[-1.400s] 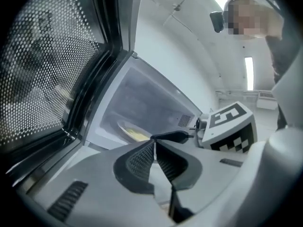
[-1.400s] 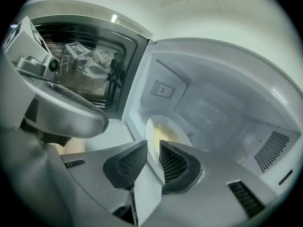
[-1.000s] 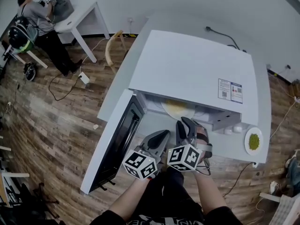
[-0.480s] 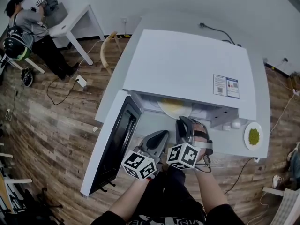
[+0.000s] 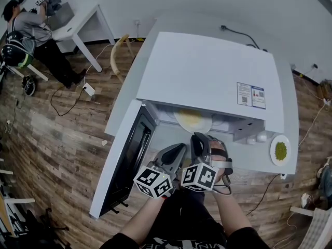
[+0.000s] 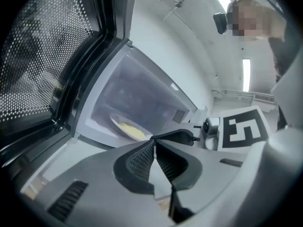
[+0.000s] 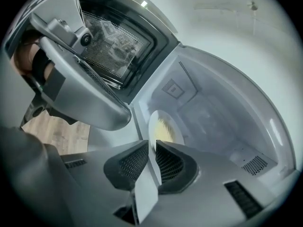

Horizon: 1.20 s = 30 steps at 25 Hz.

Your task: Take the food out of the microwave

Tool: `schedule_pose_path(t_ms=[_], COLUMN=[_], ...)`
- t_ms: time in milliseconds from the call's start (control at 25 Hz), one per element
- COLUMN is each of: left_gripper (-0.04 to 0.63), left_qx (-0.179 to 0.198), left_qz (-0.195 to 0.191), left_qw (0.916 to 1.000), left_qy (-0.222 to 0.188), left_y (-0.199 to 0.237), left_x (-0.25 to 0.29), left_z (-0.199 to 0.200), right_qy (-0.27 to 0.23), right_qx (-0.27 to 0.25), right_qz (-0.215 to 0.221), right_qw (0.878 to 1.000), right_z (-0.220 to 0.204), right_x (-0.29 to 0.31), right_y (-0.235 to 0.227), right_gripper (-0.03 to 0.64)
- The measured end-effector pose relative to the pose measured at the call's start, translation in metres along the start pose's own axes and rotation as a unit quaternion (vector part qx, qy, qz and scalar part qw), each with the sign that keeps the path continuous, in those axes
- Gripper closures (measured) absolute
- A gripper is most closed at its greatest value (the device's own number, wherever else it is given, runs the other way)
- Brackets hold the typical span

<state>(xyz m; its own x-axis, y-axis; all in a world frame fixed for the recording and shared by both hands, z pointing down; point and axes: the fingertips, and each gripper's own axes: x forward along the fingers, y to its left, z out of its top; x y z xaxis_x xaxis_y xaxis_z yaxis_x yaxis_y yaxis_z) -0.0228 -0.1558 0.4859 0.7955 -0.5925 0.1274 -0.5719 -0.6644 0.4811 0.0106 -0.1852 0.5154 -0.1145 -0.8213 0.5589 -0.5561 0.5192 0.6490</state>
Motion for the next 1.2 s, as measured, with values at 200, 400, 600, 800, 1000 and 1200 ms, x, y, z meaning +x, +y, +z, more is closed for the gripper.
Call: schedule_pose_path(t_ms=[200, 400, 600, 800, 1000, 1200], left_gripper=[0.575, 0.575, 0.575, 0.574, 0.492, 0.492], left_qx=[-0.002, -0.008, -0.021, -0.038, -0.049, -0.045], left_qz=[0.000, -0.003, -0.008, -0.010, -0.006, 0.000], left_qw=[1.0000, 0.9999, 0.9995, 0.9987, 0.9980, 0.9982], left_qy=[0.002, 0.014, 0.022, 0.033, 0.039, 0.040], left_y=[0.002, 0.001, -0.001, 0.000, 0.002, 0.004], left_x=[0.001, 0.008, 0.019, 0.030, 0.036, 0.037], left_z=[-0.001, -0.006, -0.011, -0.018, -0.022, -0.025], right_qy=[-0.007, -0.023, -0.035, -0.069, -0.100, -0.119], right_qx=[0.009, 0.085, 0.253, 0.471, 0.603, 0.702], right_qz=[-0.013, -0.041, -0.042, -0.006, 0.036, 0.082], right_qw=[1.000, 0.995, 0.966, 0.879, 0.791, 0.698], right_z=[0.002, -0.011, -0.040, -0.054, -0.054, -0.052], right_x=[-0.002, -0.013, -0.022, -0.020, -0.013, -0.002], right_y=[-0.003, -0.017, -0.030, -0.043, -0.039, -0.035], right_gripper=[0.552, 0.551, 0.550, 0.536, 0.512, 0.501])
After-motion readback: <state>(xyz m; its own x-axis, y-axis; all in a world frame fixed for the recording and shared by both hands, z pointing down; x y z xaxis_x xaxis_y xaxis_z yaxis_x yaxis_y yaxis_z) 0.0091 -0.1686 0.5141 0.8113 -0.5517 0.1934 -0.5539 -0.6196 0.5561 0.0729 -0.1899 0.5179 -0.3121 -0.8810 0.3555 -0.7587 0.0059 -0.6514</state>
